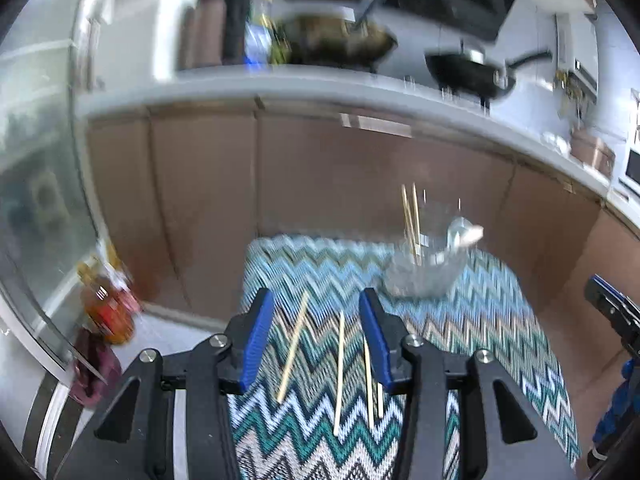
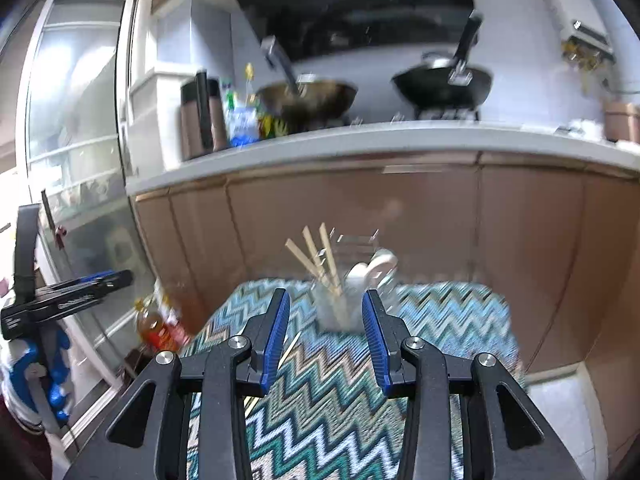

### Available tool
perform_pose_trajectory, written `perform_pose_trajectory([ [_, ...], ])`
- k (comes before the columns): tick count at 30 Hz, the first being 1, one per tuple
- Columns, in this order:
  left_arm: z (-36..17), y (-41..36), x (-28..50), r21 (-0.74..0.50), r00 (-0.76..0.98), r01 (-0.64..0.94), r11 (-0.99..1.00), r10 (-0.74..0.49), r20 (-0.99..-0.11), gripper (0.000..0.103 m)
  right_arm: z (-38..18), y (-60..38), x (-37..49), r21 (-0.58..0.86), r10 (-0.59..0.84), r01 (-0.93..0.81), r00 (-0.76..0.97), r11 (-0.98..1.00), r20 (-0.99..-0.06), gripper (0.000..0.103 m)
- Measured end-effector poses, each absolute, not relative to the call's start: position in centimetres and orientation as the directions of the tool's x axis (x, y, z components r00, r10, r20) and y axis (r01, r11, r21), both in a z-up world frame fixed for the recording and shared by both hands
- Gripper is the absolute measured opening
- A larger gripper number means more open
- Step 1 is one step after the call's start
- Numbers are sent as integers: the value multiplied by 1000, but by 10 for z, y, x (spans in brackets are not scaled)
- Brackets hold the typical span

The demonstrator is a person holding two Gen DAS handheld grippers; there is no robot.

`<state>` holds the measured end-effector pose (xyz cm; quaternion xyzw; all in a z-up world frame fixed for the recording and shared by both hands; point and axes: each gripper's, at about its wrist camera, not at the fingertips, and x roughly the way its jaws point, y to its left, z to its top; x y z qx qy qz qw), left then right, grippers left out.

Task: Organize utensils
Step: 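Lower both grippers over the loose chopsticks and close each on one chopstick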

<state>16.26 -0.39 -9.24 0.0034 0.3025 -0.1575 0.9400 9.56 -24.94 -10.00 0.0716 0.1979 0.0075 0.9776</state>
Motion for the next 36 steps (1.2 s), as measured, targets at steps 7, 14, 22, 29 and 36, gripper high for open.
perform_pose_trajectory([
  [7, -161, -26, 236, -142, 545, 352, 925, -325, -773, 42, -144, -235, 157, 184, 127, -29, 827, 982, -548, 36],
  [14, -206, -54, 281, -157, 414, 397, 904, -329, -849, 42, -195, -221, 220, 231, 206, -63, 709, 971, -675, 26],
  [22, -235, -78, 321, -159, 309, 419, 894, -305, -901, 39, -235, -209, 274, 261, 255, -81, 615, 962, -747, 24],
  [29, -255, -89, 341, -190, 224, 431, 882, -309, -924, 29, -258, -202, 312, 285, 276, -74, 562, 956, -780, 20],
  [36, -267, -95, 349, -198, 185, 447, 872, -307, -934, 22, -271, -198, 334, 300, 290, -68, 528, 951, -798, 18],
])
